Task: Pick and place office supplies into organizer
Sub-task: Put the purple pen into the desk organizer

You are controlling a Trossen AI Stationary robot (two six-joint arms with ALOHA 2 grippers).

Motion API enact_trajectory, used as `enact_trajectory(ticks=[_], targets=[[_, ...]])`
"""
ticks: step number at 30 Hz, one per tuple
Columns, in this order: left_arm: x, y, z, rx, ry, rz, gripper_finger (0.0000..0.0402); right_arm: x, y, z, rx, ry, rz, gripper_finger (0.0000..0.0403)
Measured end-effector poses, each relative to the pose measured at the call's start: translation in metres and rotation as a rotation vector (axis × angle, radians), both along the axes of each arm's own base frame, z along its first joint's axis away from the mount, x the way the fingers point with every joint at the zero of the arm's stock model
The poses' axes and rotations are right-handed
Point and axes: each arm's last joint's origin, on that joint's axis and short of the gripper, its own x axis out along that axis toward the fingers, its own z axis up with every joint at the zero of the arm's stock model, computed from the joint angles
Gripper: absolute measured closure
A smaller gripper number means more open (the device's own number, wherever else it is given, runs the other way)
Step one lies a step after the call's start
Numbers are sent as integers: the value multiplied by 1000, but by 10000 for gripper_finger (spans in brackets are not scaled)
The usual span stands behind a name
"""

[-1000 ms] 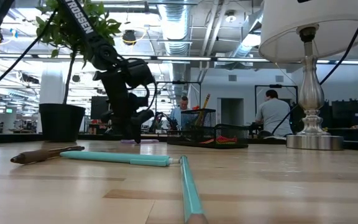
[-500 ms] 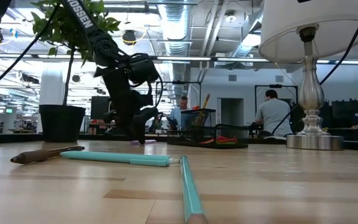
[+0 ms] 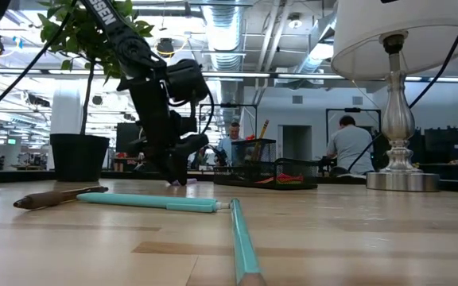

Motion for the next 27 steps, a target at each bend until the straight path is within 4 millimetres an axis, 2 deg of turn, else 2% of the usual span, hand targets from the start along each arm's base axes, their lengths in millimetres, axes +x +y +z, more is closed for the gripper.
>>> enact_trajectory(ticks=[13, 27], targets=[[2, -14, 0, 18, -8, 93, 272, 0, 0, 0, -20, 17, 8, 324], [2, -17, 0, 25, -10, 106, 376, -1, 1, -1, 15, 51, -2, 324]])
